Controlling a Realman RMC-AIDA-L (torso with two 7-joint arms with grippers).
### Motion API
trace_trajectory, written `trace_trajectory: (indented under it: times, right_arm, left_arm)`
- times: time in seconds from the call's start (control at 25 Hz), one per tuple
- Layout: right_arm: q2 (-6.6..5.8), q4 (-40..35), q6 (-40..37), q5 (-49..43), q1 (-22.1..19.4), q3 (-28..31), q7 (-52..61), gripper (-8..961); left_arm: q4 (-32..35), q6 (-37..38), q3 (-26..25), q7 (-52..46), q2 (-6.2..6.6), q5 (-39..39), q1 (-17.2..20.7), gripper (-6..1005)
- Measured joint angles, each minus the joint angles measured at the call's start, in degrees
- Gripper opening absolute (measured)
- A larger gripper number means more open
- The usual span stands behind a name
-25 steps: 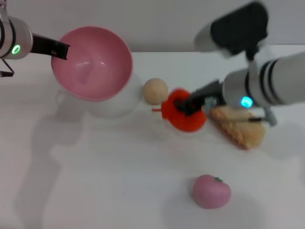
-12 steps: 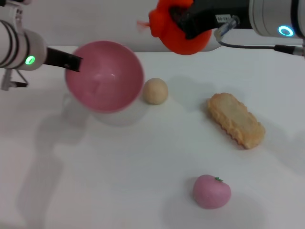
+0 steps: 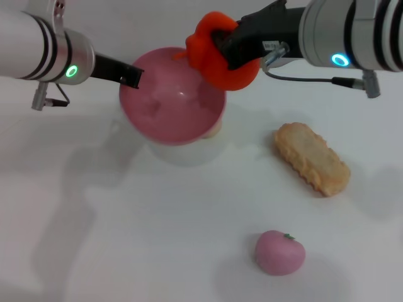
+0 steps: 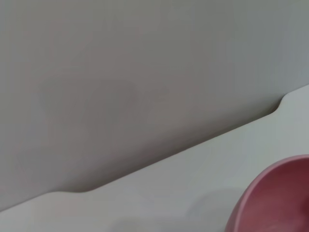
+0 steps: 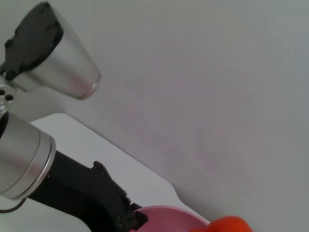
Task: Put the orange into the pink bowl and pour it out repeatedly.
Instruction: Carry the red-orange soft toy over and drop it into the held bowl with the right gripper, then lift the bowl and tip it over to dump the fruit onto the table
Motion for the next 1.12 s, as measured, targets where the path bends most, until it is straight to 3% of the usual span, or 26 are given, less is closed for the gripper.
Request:
trace_trajectory:
  times: [0.12,0.56,0.64,0.8,0.92,0.96,1.0,1.12]
  right_arm:
    - [0.0,2.2,-1.8,1.0,0.1,-0.2,-0.1,65]
    - [-0.09,6.2,-3.9,1.9,1.8,-1.4,-0.7,195]
    - [-0.09,6.2,-4.2,2.0,1.6,-1.1,-0.9,422]
    - [-0.08,5.9,-4.2,1.9,1.3,-0.7,-0.8,463]
    - [-0.11,4.5,-3.5,0.9,-0.7,2.3,1.2,493]
    - [-0.09,3.8,-3.0,0.4,-1.7,4.0,2.2,503]
    - [-0.11,2.9,-1.2,-0.3,-4.0,8.7,3.9,513]
    - [-0.11,2.6,0.7,-0.2,-6.5,14.0,4.4,544]
  left_arm:
    - [0.0,0.0,0.1,0.0,0.01,0.0,-0.3,45]
    - [-0.1,-0.4,0.4,0.0,0.12,-0.6,-1.5,45]
    - [-0.1,-0.4,0.4,0.0,0.12,-0.6,-1.5,45]
    - [-0.1,-0.4,0.4,0.0,0.11,-0.6,-1.5,45]
    - [0.1,0.0,0.9,1.0,0.08,-0.6,-1.3,45]
    - [0.2,2.6,3.3,5.0,0.07,-0.1,-0.5,45]
    - [0.2,2.6,3.3,5.0,0.07,-0.1,-0.5,45]
    - [0.4,3.8,5.3,7.6,0.1,0.2,-0.2,45]
